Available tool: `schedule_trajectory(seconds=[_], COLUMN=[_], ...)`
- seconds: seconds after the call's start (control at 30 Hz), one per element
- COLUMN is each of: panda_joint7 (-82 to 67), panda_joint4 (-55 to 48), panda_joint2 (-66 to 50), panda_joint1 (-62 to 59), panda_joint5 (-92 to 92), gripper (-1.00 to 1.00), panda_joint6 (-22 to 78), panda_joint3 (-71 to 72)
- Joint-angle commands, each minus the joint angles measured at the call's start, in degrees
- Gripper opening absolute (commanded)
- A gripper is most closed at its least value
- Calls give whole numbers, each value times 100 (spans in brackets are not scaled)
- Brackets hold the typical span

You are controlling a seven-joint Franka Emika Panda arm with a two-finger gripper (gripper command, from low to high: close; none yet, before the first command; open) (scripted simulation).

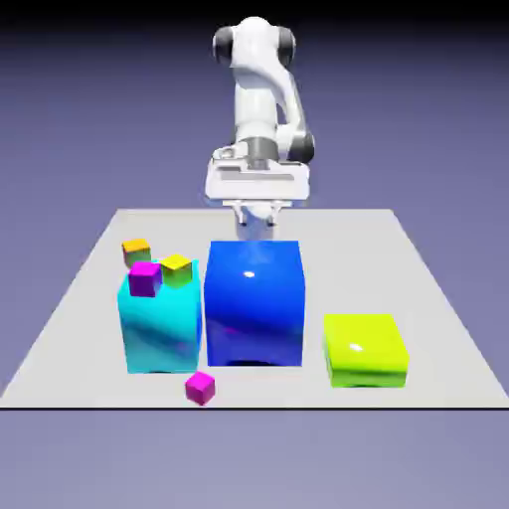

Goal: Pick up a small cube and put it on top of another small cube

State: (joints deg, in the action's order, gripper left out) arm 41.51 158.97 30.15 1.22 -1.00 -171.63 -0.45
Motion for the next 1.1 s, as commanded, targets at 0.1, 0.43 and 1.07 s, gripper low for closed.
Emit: schedule_trajectory(seconds=[0.1, 0.43, 1.07], panda_joint7=[-314, -1099, -2590], panda_joint4=[-674, -2359, -5561], panda_joint2=[-831, -2907, -6853], panda_joint1=[177, 618, 1457], panda_joint5=[-333, -1165, -2746], gripper=[0, 0, 0], panda_joint6=[789, 2761, 6508], panda_joint3=[-148, -517, -1218])
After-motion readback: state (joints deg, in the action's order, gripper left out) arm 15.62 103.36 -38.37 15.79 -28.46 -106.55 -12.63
